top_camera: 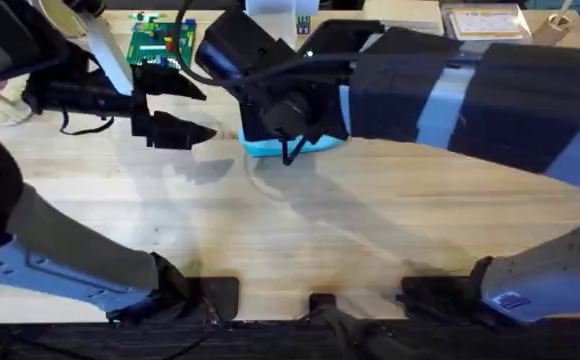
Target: Unzip the bag, pick up the pens from the table one at a time and place them inside, then zip the bag closed.
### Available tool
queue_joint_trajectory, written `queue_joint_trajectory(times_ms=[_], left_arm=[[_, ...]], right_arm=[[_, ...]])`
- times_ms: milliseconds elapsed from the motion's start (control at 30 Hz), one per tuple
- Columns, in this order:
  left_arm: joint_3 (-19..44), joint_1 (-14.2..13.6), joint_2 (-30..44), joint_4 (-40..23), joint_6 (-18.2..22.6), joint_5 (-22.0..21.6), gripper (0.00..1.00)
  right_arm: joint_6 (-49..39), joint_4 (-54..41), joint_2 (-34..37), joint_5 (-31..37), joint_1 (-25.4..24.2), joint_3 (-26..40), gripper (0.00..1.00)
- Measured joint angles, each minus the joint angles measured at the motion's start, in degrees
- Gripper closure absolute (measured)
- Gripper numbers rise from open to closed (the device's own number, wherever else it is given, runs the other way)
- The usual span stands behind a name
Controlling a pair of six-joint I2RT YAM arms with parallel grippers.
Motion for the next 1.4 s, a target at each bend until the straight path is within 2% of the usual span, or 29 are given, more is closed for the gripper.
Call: queue_joint_trajectory(times_ms=[300, 467, 700, 933, 1100, 1400], left_arm=[[0.0, -0.9, 5.11, 5.59, 1.73, 5.29, 0.007], [0.02, -4.22, 5.27, 6.05, 2.51, 6.18, 0.007], [0.07, -9.56, 5.27, 6.84, 6.76, 5.49, 0.007], [0.09, -12.66, 5.25, 7.33, 7.95, 4.65, 0.007], [0.1, -13.73, 5.27, 7.33, 8.28, 3.15, 0.007], [0.11, -13.73, 5.27, 7.49, 8.3, 2.14, 0.007]], right_arm=[[0.0, 0.14, 0.0, 0.01, 0.0, 0.0, 0.971], [0.0, 0.14, 0.01, 0.02, 0.0, 0.0, 0.971], [0.0, 0.17, 0.0, 0.02, 0.0, 0.0, 0.97], [0.0, 0.23, 0.0, 0.02, 0.0, 0.0, 0.971], [0.0, 0.56, 0.01, 0.02, 0.0, 0.0, 0.971], [0.0, 0.58, 0.0, 0.02, 0.0, 0.0, 0.971]])
